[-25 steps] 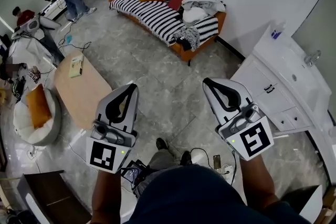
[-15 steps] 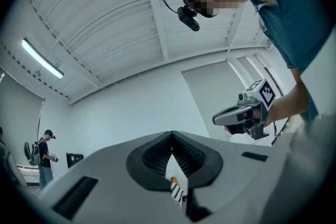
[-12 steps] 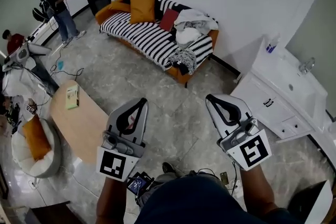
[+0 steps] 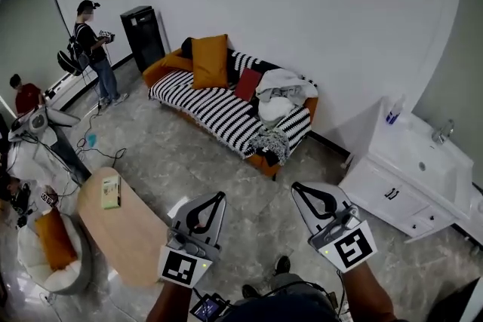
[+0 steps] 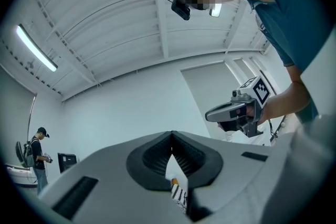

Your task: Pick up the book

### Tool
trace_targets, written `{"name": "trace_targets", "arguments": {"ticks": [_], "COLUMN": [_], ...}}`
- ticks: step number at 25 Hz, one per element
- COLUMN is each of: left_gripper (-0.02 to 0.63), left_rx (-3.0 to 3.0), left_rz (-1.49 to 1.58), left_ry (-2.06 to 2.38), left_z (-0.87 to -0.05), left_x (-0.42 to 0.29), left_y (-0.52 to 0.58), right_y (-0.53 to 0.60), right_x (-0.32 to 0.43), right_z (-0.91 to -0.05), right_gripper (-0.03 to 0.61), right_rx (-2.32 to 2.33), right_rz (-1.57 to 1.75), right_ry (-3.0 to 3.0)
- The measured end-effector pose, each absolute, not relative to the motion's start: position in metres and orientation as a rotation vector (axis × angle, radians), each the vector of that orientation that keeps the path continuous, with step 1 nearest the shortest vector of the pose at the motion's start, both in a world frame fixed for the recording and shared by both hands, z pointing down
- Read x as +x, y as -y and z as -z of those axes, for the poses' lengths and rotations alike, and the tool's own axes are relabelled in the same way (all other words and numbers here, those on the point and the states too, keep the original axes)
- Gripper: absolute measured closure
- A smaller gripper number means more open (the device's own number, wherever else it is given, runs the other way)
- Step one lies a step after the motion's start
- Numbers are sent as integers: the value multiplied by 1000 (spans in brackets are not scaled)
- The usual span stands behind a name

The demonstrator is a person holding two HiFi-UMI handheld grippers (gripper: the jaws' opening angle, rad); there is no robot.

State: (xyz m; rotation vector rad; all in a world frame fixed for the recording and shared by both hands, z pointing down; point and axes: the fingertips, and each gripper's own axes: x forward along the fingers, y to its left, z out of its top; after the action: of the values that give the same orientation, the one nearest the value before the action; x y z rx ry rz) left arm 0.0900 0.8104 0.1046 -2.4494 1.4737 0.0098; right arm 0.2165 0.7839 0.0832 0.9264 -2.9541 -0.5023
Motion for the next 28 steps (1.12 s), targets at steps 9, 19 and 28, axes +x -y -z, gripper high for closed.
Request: {"name": "trace_targets", "arguments": {"ticks": [9, 19, 28], "left_gripper": [609, 609, 609], "left_rx": [-2418, -2353, -2394], "left_rz": [6, 14, 44], "left_ry": [-1539, -1594, -1594], "left_z": [-109, -106, -115], "left_x": [83, 94, 71], "left_y": [-716, -622, -551], "right_y": [-689, -591, -521], "right_x": [200, 207, 183], "right_z": [-93, -99, -112], "right_gripper": [565, 565, 565], "right_rx": [837, 758, 770], "right_rz": [463, 443, 367], "right_ry": [2995, 3047, 3047]}}
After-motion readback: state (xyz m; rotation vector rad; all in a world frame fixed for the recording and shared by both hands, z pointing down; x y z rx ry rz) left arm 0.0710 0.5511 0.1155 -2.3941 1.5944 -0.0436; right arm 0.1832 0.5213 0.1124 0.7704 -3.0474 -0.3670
